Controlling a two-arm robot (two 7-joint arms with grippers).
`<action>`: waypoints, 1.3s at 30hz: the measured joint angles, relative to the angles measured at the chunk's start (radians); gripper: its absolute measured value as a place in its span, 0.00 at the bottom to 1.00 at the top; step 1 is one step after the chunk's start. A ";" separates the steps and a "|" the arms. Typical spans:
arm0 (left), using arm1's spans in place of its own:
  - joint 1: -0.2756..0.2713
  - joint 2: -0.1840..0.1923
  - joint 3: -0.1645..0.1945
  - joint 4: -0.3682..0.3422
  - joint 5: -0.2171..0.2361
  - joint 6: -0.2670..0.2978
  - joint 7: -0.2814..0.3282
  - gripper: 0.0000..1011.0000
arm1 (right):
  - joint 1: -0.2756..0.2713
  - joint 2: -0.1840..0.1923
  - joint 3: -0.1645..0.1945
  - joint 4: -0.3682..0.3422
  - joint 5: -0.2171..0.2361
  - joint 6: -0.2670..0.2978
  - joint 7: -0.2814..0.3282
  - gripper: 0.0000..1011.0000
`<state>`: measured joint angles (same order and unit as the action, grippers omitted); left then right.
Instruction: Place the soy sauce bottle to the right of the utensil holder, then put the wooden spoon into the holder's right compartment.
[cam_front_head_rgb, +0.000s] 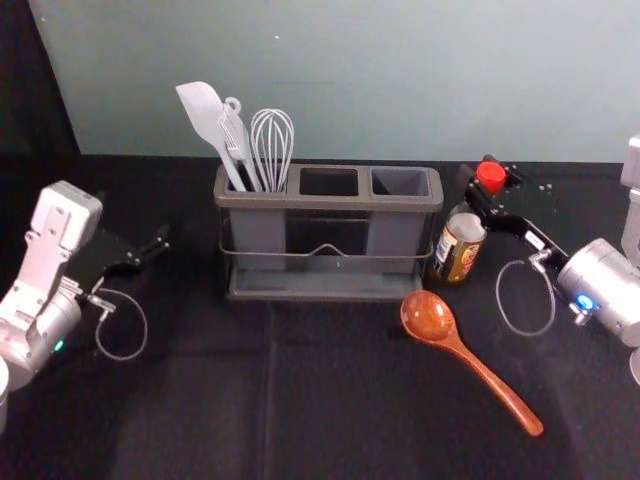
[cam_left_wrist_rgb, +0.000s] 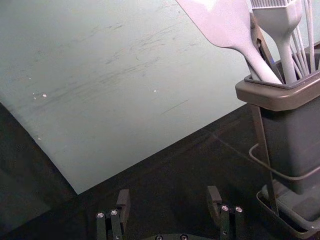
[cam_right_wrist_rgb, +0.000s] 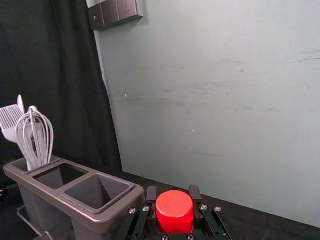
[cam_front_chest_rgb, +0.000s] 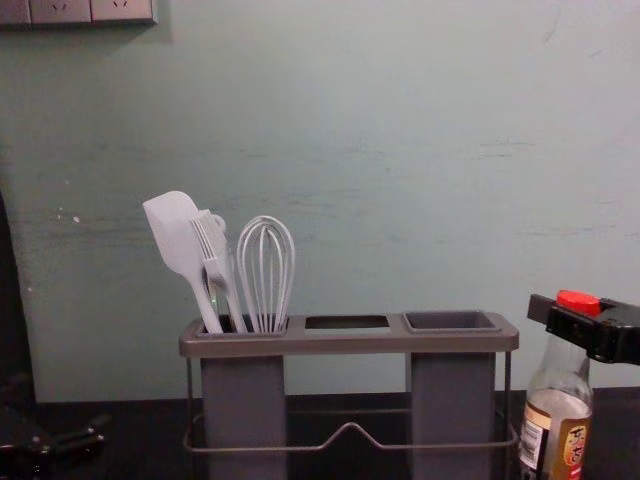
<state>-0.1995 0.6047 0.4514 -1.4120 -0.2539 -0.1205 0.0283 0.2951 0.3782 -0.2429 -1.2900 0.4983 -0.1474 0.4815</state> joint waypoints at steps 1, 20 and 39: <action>0.000 0.000 0.000 0.000 0.000 0.000 0.000 0.99 | 0.000 -0.001 0.000 0.001 0.000 -0.001 0.000 0.39; 0.000 0.000 0.000 0.000 0.000 0.000 0.000 0.99 | 0.003 -0.011 -0.004 0.013 -0.002 0.002 0.006 0.62; 0.000 0.000 0.000 0.000 0.000 0.000 0.000 0.99 | -0.083 0.040 0.041 -0.174 0.022 0.029 -0.024 0.99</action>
<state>-0.1995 0.6047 0.4514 -1.4120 -0.2539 -0.1205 0.0283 0.2122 0.4181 -0.2020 -1.4642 0.5201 -0.1179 0.4574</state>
